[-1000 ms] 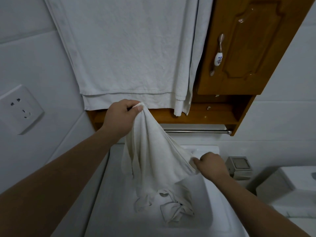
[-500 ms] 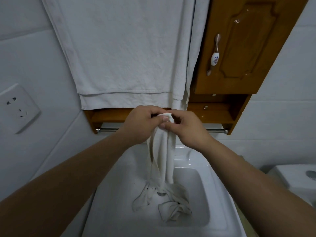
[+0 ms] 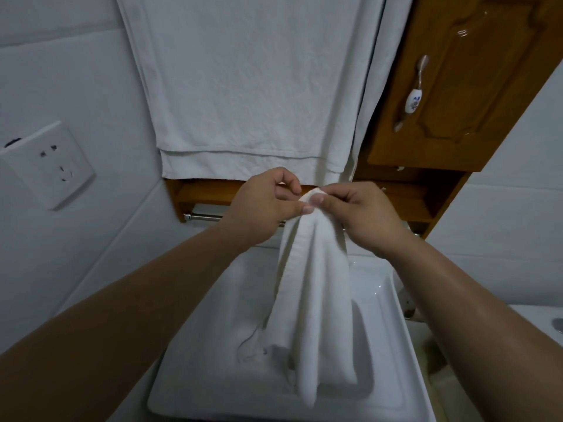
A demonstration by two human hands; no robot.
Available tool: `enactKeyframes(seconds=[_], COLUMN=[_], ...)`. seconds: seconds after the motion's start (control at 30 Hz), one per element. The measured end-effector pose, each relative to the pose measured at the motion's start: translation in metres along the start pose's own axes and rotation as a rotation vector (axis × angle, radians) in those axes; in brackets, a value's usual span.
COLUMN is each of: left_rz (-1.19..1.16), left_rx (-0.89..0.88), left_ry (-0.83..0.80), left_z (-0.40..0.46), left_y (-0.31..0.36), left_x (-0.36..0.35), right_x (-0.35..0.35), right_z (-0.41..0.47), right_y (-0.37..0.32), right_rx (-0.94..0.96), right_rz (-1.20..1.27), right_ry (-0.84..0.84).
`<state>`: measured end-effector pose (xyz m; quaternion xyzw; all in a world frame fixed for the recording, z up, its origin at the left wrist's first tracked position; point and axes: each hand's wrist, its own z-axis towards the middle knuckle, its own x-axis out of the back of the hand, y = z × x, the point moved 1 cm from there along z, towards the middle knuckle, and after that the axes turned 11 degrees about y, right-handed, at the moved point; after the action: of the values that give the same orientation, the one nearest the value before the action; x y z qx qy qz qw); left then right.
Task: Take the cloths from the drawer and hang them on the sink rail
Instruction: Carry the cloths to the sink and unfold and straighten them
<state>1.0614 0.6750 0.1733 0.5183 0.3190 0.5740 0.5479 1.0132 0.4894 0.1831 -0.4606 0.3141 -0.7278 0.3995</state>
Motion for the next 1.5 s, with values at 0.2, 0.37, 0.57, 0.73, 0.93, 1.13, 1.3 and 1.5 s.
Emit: enactKeyframes(seconds=[0.2,0.37,0.57,0.73,0.93,1.13,1.3,1.5], left_rz=[-0.123,-0.080,-0.072,-0.003,0.068,0.253,0.147,0.083], left_rx=[0.143,0.142,0.163,0.167,-0.155,0.002,0.039,-0.041], left_ry=[-0.046,-0.005,-0.164,0.009,0.226,0.171,0.106,0.144], left_z=[0.001,0.001,-0.013,-0.027,-0.063,-0.069,-0.064,-0.079], left_y=[-0.020,-0.029,-0.028,-0.035,-0.034,-0.046,-0.049,-0.050], left_x=[-0.004,-0.007,-0.022,-0.030,-0.046,-0.059,-0.054,-0.067], right_x=[0.011,0.014,0.016,0.027,0.038,0.041,0.041,0.044], right_z=[0.008,0.014,0.019,0.022,0.023,0.014,0.008,0.008], right_y=[-0.007,-0.014,-0.021,-0.027,-0.031,-0.041,-0.047,-0.045], right_rx=[0.090,0.165,0.173,0.143,0.128,0.137,0.164,0.116], right_rz=[-0.098,-0.132,-0.111,-0.151,-0.204,-0.188,-0.174,-0.168], right_ry=[0.162,0.181,0.115,0.097,0.087,0.042,-0.003,0.030])
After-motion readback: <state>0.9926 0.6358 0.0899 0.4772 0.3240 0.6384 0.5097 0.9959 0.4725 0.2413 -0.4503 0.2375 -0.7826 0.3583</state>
